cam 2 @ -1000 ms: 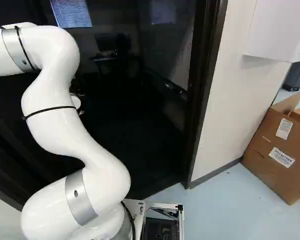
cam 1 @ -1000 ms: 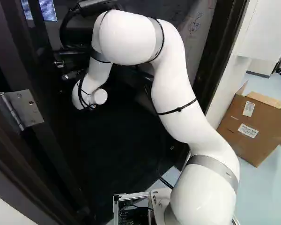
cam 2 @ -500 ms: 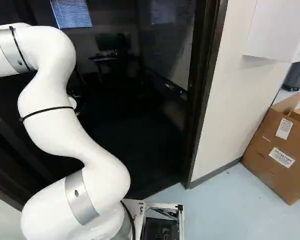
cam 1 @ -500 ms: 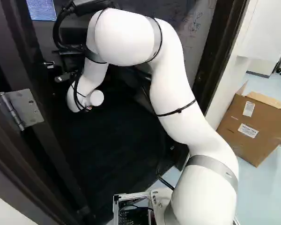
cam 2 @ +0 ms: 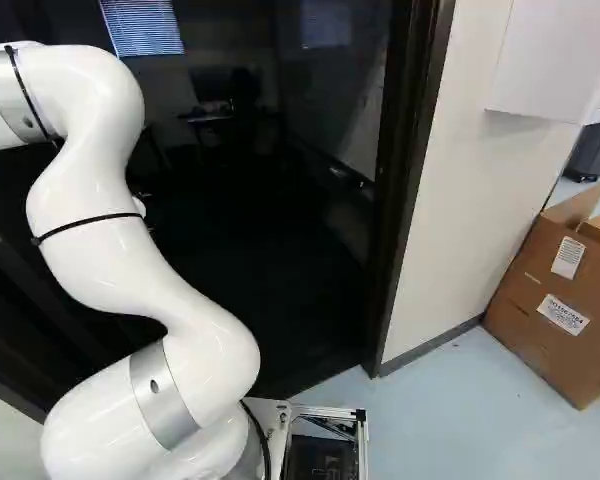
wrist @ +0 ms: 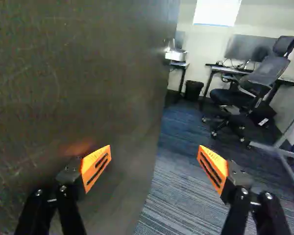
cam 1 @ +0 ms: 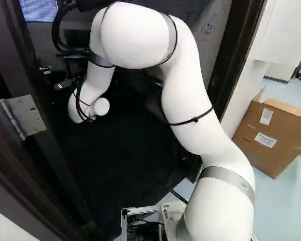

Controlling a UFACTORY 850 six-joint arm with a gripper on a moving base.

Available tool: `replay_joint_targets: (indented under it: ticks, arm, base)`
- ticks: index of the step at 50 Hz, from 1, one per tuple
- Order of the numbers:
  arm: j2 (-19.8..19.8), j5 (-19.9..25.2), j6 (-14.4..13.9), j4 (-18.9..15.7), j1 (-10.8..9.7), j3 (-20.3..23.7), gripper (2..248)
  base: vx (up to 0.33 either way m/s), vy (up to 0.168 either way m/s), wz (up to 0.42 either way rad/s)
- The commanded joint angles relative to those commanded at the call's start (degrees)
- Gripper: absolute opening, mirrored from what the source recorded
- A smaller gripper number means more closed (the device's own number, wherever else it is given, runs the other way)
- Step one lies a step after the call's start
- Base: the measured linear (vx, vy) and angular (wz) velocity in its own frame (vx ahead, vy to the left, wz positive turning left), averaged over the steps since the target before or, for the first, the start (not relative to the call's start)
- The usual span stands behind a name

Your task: Open the door and move inside

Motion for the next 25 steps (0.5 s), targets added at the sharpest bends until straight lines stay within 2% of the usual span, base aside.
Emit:
replay_joint_targets:
  ticks: [25]
  arm:
    - [0.28,0.00,0.00,0.00,0.28,0.37,247]
  base:
    - [0.000,0.000,0.000]
